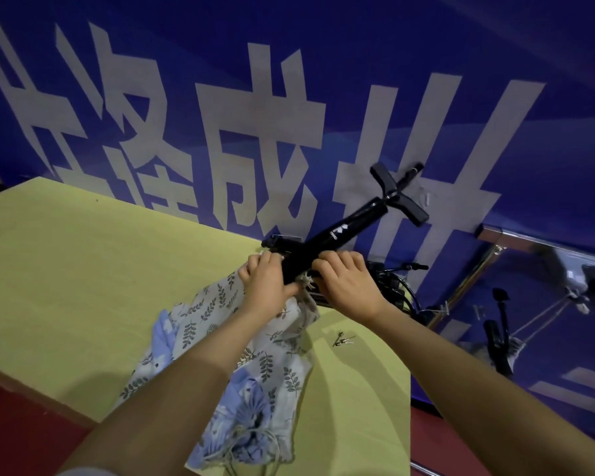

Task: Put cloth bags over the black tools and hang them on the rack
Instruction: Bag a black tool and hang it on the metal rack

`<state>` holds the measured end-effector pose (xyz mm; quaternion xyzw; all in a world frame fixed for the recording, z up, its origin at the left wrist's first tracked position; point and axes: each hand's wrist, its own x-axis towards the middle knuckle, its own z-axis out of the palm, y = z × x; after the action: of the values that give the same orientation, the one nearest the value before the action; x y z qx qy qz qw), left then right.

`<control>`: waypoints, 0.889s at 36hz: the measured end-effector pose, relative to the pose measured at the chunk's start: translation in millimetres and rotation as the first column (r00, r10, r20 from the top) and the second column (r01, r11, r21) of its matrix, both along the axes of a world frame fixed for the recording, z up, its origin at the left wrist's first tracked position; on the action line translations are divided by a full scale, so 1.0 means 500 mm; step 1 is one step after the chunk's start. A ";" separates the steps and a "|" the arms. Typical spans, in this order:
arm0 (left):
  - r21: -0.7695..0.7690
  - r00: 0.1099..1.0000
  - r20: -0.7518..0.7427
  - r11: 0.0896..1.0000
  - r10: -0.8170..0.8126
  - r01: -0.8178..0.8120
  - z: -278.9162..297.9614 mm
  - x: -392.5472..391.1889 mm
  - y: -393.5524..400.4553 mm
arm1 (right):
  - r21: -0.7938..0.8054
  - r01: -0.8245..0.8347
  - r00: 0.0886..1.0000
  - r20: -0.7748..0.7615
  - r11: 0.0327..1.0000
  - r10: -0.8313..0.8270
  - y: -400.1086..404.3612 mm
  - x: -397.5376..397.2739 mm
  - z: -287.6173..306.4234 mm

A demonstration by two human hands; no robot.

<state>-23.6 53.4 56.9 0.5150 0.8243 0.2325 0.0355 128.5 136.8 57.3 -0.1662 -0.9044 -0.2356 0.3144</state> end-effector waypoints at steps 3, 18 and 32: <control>0.016 0.997 0.074 1.000 0.005 -0.006 0.002 -0.008 -0.006 | -0.278 0.106 0.991 0.104 0.955 -0.080 -0.006 0.009 -0.006; 0.175 0.929 0.371 0.983 -0.012 -0.057 0.029 0.006 -0.046 | -0.966 0.153 0.978 0.118 0.210 -0.172 -0.015 -0.054 -0.002; 0.189 0.948 0.316 0.976 0.047 -0.111 0.007 -0.011 -0.035 | -0.903 -0.414 0.889 -0.374 -0.116 -0.263 -0.014 -0.031 0.076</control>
<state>-28.9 36.0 60.4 0.4394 0.8004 0.3950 0.1016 113.0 129.7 95.4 -0.3366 -0.6789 0.5832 0.2925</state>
